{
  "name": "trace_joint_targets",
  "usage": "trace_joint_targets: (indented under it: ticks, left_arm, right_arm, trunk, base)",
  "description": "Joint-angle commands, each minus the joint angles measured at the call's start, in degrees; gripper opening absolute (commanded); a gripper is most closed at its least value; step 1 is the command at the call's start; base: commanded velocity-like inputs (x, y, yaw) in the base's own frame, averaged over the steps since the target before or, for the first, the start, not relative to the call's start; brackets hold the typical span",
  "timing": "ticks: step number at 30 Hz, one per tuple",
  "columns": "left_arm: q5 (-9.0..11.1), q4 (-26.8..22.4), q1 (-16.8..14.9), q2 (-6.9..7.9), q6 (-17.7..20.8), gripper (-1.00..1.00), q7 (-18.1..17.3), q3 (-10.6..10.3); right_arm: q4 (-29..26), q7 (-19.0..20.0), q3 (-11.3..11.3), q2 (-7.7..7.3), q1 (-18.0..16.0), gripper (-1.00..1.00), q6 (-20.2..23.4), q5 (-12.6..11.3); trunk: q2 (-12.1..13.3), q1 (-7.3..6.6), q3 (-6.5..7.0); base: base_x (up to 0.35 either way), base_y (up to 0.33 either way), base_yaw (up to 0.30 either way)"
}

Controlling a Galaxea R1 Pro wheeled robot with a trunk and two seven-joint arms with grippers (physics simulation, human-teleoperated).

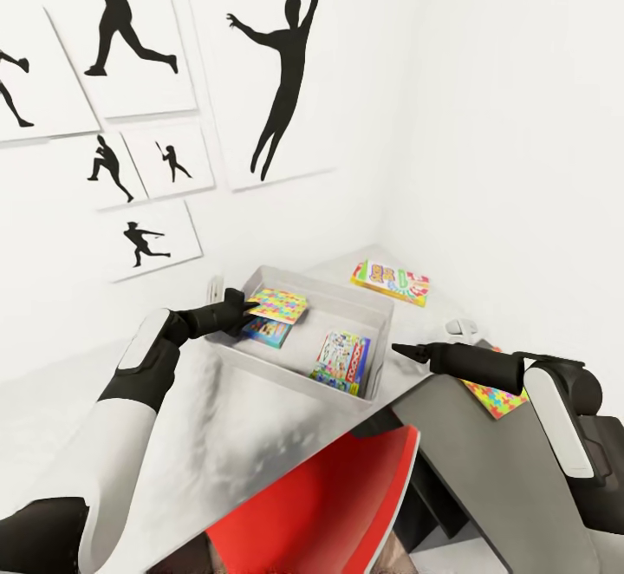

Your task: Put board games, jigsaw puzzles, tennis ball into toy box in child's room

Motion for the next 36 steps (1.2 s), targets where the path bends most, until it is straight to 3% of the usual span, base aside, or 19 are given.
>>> trace_joint_targets:
  ticks: [1, 36]
  left_arm:
    - [0.62, -0.05, -0.05, -0.02, 0.09, -1.00, 0.59, 0.10]
    - [0.64, -0.05, -0.05, 0.04, 0.09, -1.00, 0.59, 0.09]
  right_arm:
    - [-0.02, 0.54, -0.07, 0.00, -0.06, 1.00, 0.23, 0.43]
    - [-0.02, 0.56, -0.25, -0.01, -0.06, 1.00, 0.23, 0.43]
  trunk:
    - [-0.10, 0.02, -0.18]
    - [-0.10, 0.02, -2.05]
  base:
    - [0.000, 0.000, 0.000]
    - [0.000, 0.000, 0.000]
